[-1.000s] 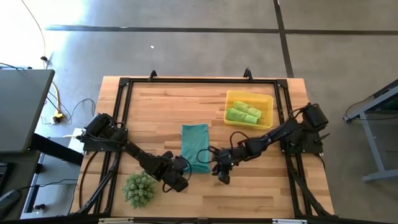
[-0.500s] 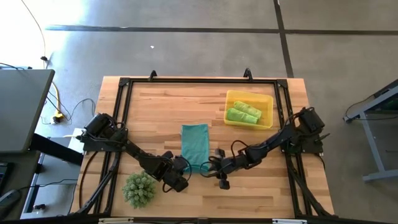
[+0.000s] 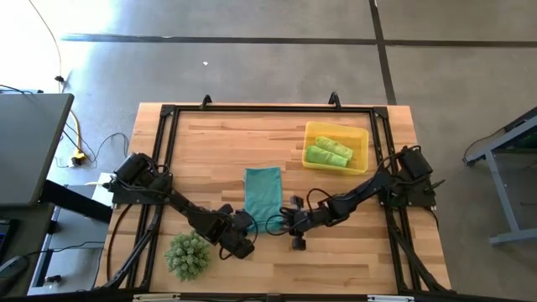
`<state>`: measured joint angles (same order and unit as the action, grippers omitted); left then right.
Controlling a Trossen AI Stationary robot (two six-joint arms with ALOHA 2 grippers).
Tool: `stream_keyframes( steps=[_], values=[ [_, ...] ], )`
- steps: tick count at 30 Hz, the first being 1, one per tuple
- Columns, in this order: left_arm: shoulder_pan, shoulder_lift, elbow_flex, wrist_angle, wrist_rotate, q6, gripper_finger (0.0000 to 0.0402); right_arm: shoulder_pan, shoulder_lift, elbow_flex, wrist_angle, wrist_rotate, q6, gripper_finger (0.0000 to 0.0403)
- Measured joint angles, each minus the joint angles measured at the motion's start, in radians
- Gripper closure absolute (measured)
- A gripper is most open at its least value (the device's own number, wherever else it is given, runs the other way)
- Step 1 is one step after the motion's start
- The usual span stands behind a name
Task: Roll microfiber towels into tight, uniform cylinder then place into a basket
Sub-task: Roll the blue towel
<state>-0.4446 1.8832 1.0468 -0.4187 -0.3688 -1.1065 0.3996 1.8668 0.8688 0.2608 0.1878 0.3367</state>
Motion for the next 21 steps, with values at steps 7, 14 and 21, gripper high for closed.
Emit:
stream_keyframes(
  steps=[7,14,21],
  values=[
    [-0.001,0.001,0.000,-0.005,-0.022,0.001,0.0357,-0.006,0.000,0.000,-0.055,0.000,0.024,0.0319],
    [0.001,0.004,0.055,-0.100,-0.015,0.101,0.0322,-0.007,0.000,0.000,-0.063,-0.005,0.023,0.0319],
    [-0.005,0.004,0.205,-0.298,-0.012,0.216,0.0303,-0.007,0.000,0.000,-0.066,-0.006,0.022,0.0319]
  ],
)
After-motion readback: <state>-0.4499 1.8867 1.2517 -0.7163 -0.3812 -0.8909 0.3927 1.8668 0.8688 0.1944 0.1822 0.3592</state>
